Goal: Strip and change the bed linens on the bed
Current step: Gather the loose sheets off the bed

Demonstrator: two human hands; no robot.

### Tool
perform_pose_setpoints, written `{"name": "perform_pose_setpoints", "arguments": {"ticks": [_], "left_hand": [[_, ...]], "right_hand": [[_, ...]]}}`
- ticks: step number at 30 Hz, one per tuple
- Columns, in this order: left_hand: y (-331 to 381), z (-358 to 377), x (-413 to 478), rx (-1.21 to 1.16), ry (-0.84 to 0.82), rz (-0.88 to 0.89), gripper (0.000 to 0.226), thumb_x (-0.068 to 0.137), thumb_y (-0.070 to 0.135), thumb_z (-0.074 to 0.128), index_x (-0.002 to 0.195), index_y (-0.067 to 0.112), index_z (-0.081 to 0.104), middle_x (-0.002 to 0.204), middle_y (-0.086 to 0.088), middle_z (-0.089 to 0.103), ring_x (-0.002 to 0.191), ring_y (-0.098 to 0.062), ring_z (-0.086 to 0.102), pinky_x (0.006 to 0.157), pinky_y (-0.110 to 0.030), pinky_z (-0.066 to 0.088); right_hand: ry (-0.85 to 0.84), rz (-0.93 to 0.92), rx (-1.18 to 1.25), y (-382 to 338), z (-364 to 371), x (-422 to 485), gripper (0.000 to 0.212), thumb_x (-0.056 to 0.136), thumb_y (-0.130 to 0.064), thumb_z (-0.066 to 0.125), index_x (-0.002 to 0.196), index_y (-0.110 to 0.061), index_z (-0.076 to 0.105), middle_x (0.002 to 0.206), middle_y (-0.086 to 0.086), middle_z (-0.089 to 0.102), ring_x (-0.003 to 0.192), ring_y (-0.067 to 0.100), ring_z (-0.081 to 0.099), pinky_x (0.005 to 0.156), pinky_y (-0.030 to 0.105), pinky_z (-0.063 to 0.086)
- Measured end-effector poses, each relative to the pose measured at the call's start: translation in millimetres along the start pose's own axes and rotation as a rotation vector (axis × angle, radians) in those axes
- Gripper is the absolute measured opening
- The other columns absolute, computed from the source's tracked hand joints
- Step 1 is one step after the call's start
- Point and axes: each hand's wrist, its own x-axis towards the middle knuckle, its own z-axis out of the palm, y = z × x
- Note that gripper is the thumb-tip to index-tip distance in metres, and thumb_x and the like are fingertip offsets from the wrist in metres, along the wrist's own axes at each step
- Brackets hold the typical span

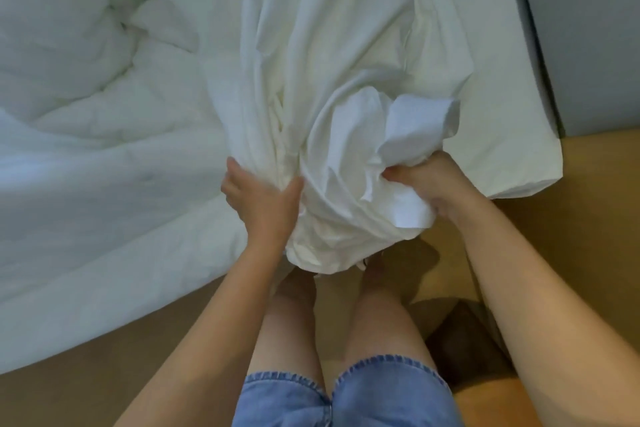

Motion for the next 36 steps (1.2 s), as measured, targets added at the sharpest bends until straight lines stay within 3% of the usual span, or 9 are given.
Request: {"name": "perform_pose_setpoints", "arguments": {"ticks": [4, 6, 8, 14, 20, 24, 29, 33, 36], "left_hand": [[29, 7, -14, 0.087, -0.124, 0.377, 0.080, 0.078, 0.056, 0.066, 0.140, 0.014, 0.037, 0.139, -0.006, 0.036, 0.129, -0.019, 0.031, 0.105, -0.029, 0.021], [49, 17, -15, 0.027, -0.321, 0.320, 0.047, 0.083, 0.057, 0.059, 0.107, 0.017, 0.059, 0.104, 0.007, 0.057, 0.095, -0.002, 0.053, 0.085, -0.021, 0.038], [63, 32, -12, 0.023, -0.364, 0.281, 0.037, 0.091, 0.049, 0.052, 0.072, 0.018, 0.049, 0.068, 0.009, 0.049, 0.060, -0.005, 0.048, 0.059, -0.023, 0.034], [44, 10, -4, 0.093, -0.165, 0.451, 0.043, 0.098, 0.028, 0.039, 0.056, 0.020, 0.033, 0.054, 0.006, 0.039, 0.051, -0.011, 0.038, 0.049, -0.018, 0.029], [-27, -14, -27, 0.483, -0.258, 0.174, 0.041, 0.099, 0.024, 0.037, 0.060, 0.013, 0.041, 0.062, -0.001, 0.046, 0.067, -0.025, 0.048, 0.054, -0.031, 0.027], [22, -2, 0, 0.599, -0.164, 0.245, 0.019, 0.085, 0.022, 0.053, 0.100, 0.013, 0.047, 0.090, -0.001, 0.046, 0.080, -0.020, 0.046, 0.064, -0.030, 0.033], [79, 33, 4, 0.422, -0.168, 0.415, 0.048, 0.090, 0.040, 0.054, 0.123, 0.007, 0.045, 0.116, -0.011, 0.054, 0.105, -0.032, 0.053, 0.079, -0.034, 0.037], [80, 55, -1, 0.366, -0.235, 0.408, 0.025, 0.100, 0.028, 0.039, 0.087, 0.007, 0.044, 0.077, -0.006, 0.052, 0.070, -0.028, 0.050, 0.061, -0.032, 0.031], [70, 47, -5, 0.361, -0.197, 0.440, 0.037, 0.100, 0.025, 0.035, 0.064, 0.016, 0.030, 0.060, 0.001, 0.040, 0.053, -0.016, 0.036, 0.048, -0.030, 0.022]], "right_hand": [[0.113, -0.020, -0.027, 2, 14, -16, 0.054, 0.068, -0.042, 0.078, 0.111, -0.017, 0.059, 0.100, 0.000, 0.067, 0.096, 0.020, 0.062, 0.086, 0.041, 0.052], [0.162, -0.022, -0.040, 1, 18, -22, 0.060, 0.065, -0.048, 0.078, 0.112, -0.016, 0.058, 0.101, 0.002, 0.066, 0.096, 0.022, 0.062, 0.089, 0.046, 0.051], [0.194, -0.036, -0.040, 0, 23, -28, 0.071, 0.062, -0.051, 0.080, 0.118, -0.015, 0.056, 0.106, 0.002, 0.065, 0.100, 0.022, 0.060, 0.091, 0.045, 0.050], [0.260, -0.069, 0.269, 13, -11, -37, 0.052, 0.054, -0.050, 0.083, 0.094, -0.018, 0.069, 0.086, -0.004, 0.074, 0.084, 0.017, 0.070, 0.065, 0.029, 0.056], [0.241, 0.128, 0.258, 65, -12, -34, 0.044, 0.063, -0.039, 0.084, 0.099, -0.021, 0.066, 0.088, -0.006, 0.071, 0.079, 0.010, 0.067, 0.061, 0.025, 0.052], [0.192, 0.046, 0.206, 63, -21, -29, 0.032, 0.065, -0.040, 0.083, 0.086, -0.026, 0.064, 0.073, -0.012, 0.072, 0.068, 0.003, 0.068, 0.044, 0.013, 0.047], [-0.065, -0.007, -0.087, 55, -36, -27, 0.056, 0.061, -0.054, 0.078, 0.110, -0.034, 0.058, 0.104, -0.011, 0.064, 0.096, 0.009, 0.061, 0.071, 0.024, 0.050], [0.102, 0.013, -0.383, 33, -51, -17, 0.118, 0.049, -0.076, 0.069, 0.143, -0.017, 0.028, 0.138, 0.006, 0.039, 0.124, 0.028, 0.041, 0.099, 0.044, 0.041], [0.265, -0.147, -0.288, 9, -41, -7, 0.105, 0.065, -0.075, 0.061, 0.144, -0.016, 0.024, 0.140, 0.006, 0.037, 0.128, 0.027, 0.038, 0.099, 0.039, 0.036]]}}
